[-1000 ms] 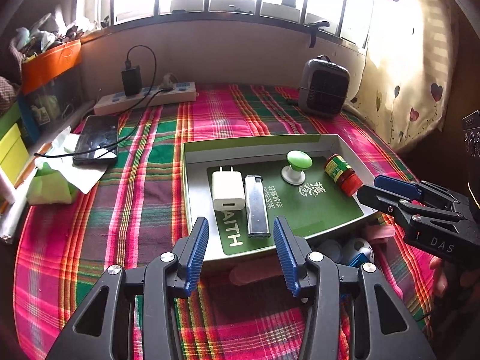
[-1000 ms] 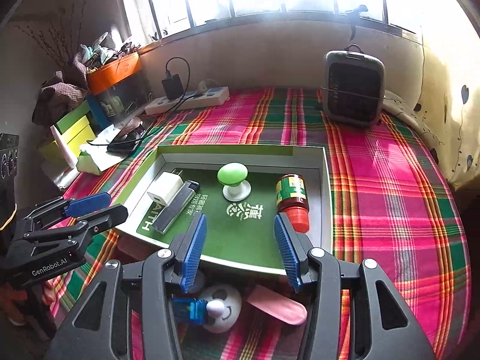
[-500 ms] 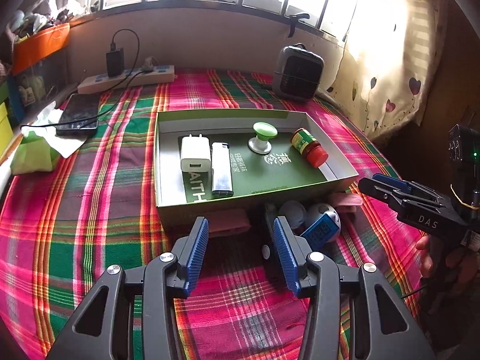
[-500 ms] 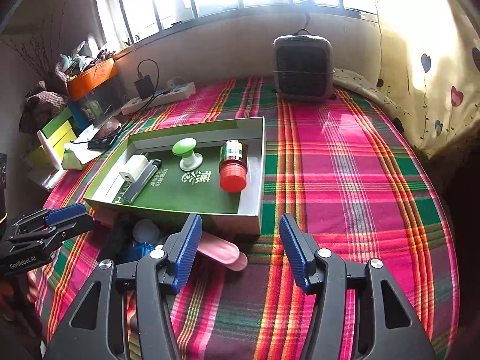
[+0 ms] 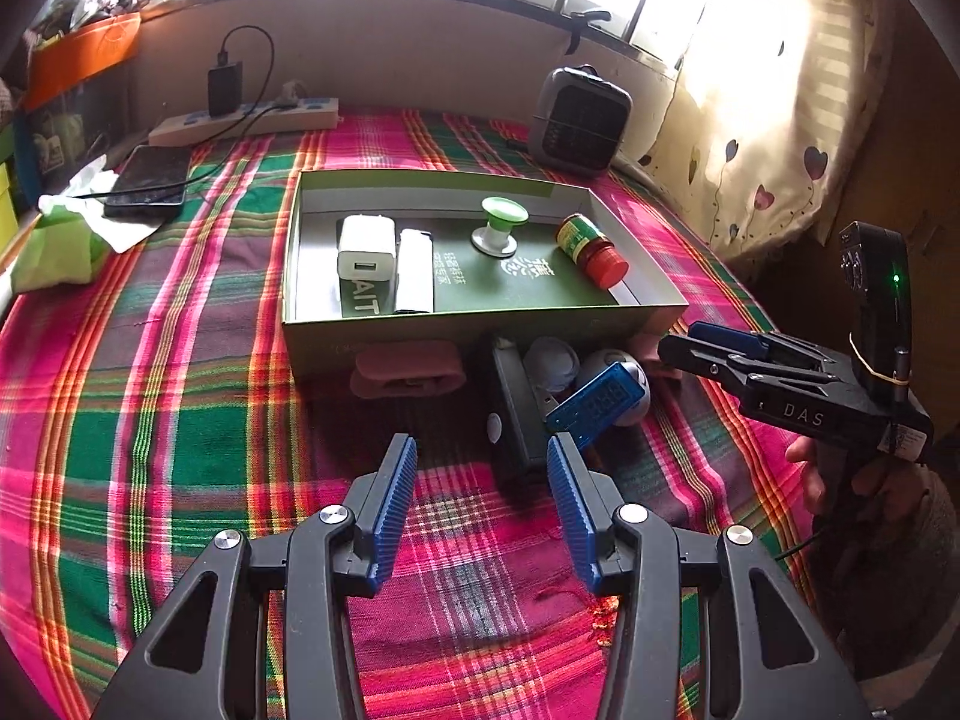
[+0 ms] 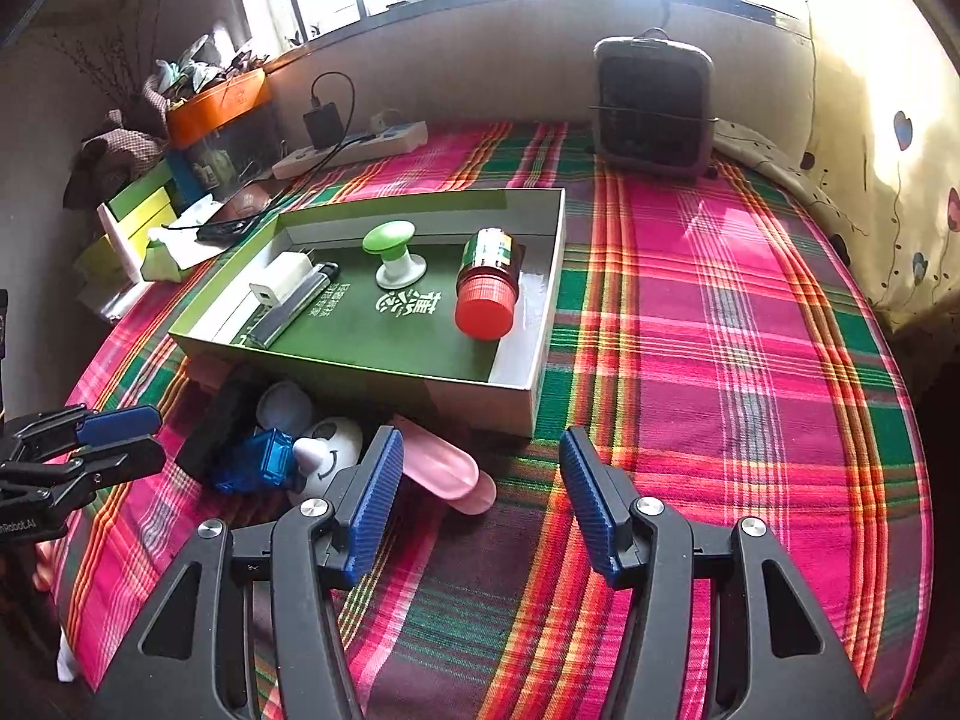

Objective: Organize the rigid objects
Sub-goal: 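Withdraw both open tools from the box toward the items beside it, then grasp the pink elongated piece with the right tool while the left tool grasps the black block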

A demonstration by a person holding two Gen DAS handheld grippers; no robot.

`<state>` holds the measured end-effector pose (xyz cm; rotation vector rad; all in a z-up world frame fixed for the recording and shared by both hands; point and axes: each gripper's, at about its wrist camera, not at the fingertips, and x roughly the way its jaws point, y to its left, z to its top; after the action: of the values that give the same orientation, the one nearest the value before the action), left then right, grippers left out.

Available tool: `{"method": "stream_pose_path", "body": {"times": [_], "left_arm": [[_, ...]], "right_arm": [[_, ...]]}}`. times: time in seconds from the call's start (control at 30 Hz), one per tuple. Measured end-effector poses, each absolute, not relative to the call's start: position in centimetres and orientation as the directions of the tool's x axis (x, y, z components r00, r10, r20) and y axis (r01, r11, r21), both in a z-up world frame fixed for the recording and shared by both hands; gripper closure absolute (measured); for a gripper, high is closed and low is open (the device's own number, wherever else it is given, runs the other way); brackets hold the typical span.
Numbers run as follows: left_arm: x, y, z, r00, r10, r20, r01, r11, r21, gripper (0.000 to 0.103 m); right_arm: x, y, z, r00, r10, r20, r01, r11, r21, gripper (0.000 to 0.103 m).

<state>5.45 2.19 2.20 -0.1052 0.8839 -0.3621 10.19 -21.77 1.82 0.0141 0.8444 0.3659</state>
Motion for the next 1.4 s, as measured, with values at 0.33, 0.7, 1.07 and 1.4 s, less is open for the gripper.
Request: {"method": "stream_pose_path", "body": {"times": [0.33, 0.7, 1.07, 1.4], "left_arm": [[5.5, 1.7, 1.9, 0.564, -0.365, -0.741, 0.281, 0.928, -0.244, 0.058], [6.0, 0.8, 2.0, 0.559, -0.372, -0.741, 0.293, 0.925, -0.243, 0.058], [7.4, -0.8, 1.7, 0.560, -0.330, -0.759, 0.277, 0.939, -0.204, 0.058], [8.1, -0.6, 1.0, 0.560, -0.290, -0.776, 0.238, 0.954, -0.184, 0.058]], "right_arm": [[9.3, -20.2, 1.2, 0.535, 0.387, -0.751, -0.410, 0.896, 0.170, 0.047], [8.2, -19.4, 1.3, 0.538, 0.364, -0.760, -0.442, 0.890, 0.114, 0.047], [9.4, -19.6, 1.6, 0.597, 0.271, -0.755, -0.352, 0.934, 0.058, 0.048], [9.9, -19.4, 1.3, 0.605, 0.247, -0.757, -0.327, 0.944, 0.047, 0.049]]}}
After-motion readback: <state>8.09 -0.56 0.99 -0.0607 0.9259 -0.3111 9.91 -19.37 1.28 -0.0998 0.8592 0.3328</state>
